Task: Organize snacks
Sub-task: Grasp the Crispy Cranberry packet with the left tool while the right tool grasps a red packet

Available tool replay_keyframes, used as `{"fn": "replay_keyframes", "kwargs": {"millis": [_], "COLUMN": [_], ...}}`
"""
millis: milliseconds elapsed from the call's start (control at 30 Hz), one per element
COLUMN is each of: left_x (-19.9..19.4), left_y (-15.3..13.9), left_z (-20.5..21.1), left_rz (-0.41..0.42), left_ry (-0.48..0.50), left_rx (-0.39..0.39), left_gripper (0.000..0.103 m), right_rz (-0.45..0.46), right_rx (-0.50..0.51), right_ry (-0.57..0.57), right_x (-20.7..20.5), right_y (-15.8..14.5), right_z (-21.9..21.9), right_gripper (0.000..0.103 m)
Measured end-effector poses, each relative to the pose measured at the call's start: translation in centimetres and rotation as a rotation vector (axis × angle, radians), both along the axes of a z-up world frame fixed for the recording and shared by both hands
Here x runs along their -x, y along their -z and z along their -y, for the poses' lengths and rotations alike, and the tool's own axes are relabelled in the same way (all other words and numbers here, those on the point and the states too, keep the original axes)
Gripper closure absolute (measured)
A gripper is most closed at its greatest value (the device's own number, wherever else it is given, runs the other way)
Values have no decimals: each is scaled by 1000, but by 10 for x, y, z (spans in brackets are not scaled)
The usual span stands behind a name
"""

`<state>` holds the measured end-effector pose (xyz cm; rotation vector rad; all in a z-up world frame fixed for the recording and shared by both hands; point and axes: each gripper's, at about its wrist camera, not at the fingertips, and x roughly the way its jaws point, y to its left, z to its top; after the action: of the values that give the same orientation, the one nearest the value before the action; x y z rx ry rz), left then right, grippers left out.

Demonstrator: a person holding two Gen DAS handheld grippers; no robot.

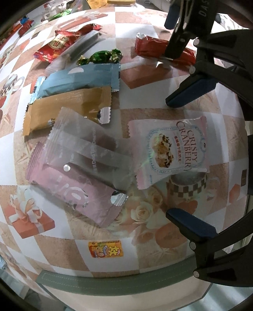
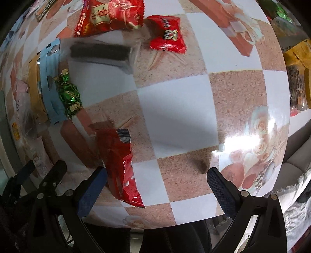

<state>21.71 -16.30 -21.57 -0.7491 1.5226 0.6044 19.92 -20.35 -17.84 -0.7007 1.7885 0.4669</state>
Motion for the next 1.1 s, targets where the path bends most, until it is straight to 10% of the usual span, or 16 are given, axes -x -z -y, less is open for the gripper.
{"fn": "replay_keyframes", "kwargs": {"millis": [400,867,1100], "left_x": [-3,34,21], "left_y": [13,-38,-65], "left_z": [-6,-13,-8], "left_rz": [-8,-54,-8], "left_ry": [-17,-23,98], "left_rx": [44,127,92], "left_gripper": [0,7,52], "right_rz": [23,-22,-11], "right_rx": [46,72,21], "right_ry": [-71,-49,-126], "right_x": [32,44,70], "right_y": [-33,-46,-82], "right_z": [12,28,14], "right_gripper": [0,2,75]}}
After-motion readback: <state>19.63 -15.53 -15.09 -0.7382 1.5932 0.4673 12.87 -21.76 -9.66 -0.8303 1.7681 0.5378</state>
